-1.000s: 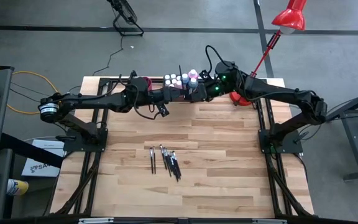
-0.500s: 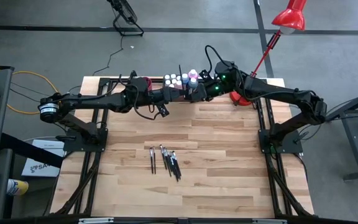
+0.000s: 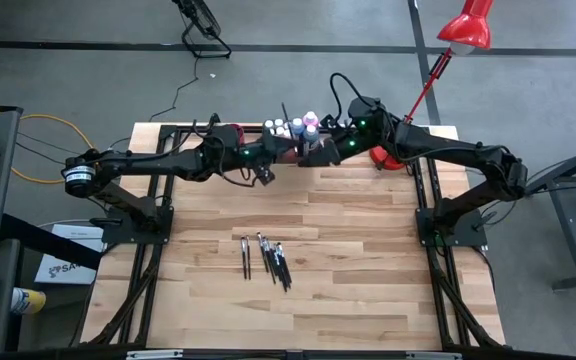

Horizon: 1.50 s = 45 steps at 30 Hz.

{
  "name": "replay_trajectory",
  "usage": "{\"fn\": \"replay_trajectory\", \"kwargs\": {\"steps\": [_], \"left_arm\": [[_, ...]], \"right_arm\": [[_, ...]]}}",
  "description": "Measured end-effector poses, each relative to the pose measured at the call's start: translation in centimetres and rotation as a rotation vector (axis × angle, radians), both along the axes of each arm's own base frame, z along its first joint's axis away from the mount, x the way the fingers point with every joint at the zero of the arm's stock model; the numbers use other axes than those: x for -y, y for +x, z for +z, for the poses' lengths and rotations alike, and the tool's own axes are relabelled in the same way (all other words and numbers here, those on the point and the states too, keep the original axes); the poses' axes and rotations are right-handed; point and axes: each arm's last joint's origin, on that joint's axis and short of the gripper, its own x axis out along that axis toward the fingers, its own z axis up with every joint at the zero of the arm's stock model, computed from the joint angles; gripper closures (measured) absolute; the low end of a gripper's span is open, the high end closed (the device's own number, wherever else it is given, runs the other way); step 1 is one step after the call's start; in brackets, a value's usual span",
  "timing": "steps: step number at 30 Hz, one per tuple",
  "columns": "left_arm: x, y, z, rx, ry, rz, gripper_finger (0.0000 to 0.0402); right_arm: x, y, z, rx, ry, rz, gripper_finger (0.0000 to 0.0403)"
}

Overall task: Pick & Place Paint Supplies
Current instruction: Put the black paint brush into the pink cup

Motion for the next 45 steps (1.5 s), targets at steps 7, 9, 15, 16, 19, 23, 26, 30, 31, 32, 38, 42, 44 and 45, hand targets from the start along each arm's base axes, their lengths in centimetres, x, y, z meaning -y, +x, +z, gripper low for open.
{"fn": "replay_trajectory", "kwargs": {"steps": [7,9,15,16,19,23,26,30,31,32,38,42,44,45], "left_arm": [[-1.1,-0.7,0.4,0.101,-0.25,0.102,0.0394],[-1.6,-1.2,0.7,0.145,-0.358,0.099,0.0394],[-4.7,-4.4,0.8,0.175,-0.714,0.164,0.0394],[-5.3,-5.1,0.9,0.193,-0.785,0.177,0.0394],[-6.7,-6.7,1.1,0.266,-0.986,0.208,0.0394],[-8.2,-8.4,1.2,0.357,-1.159,0.269,0.0394],[-9.2,-9.4,1.3,0.427,-1.251,0.289,0.0394],[-10.6,-10.7,1.1,0.488,-1.381,0.293,0.0394],[-10.9,-10.9,0.9,0.497,-1.403,0.297,0.0394],[-11.1,-11.2,0.5,0.503,-1.429,0.302,0.0394],[-10.8,-13.4,-1.2,0.61,-1.474,0.26,0.0394],[-10.1,-14.6,-2.9,0.699,-1.518,0.226,0.0394],[-9.7,-14.8,-3.3,0.734,-1.531,0.194,0.0394],[-9.6,-14.9,-3.7,0.744,-1.542,0.188,0.0394]], "right_arm": [[1.0,-0.9,0.4,0.026,0.007,0.07,0.0162],[1.5,-1.4,0.7,0.043,-0.019,0.054,0.0157],[2.7,-3.3,1.8,0.076,-0.087,-0.011,0.0162],[2.9,-3.6,1.9,0.079,-0.1,-0.024,0.0164],[3.6,-4.3,2.0,0.067,-0.13,-0.06,0.017],[4.3,-4.8,1.9,0.057,-0.152,-0.082,0.0174],[4.6,-5.1,1.7,0.044,-0.167,-0.091,0.0175],[5.0,-5.4,1.4,0.015,-0.191,-0.112,0.0174],[5.0,-5.4,1.3,0.008,-0.198,-0.118,0.0174],[5.1,-5.5,1.2,0.001,-0.205,-0.122,0.0174],[5.2,-5.7,0.9,-0.024,-0.226,-0.119,0.0174],[5.3,-5.7,0.9,-0.032,-0.249,-0.133,0.0174],[5.3,-5.7,0.8,-0.036,-0.266,-0.143,0.0174],[5.4,-5.7,0.8,-0.039,-0.277,-0.15,0.0174]]}}
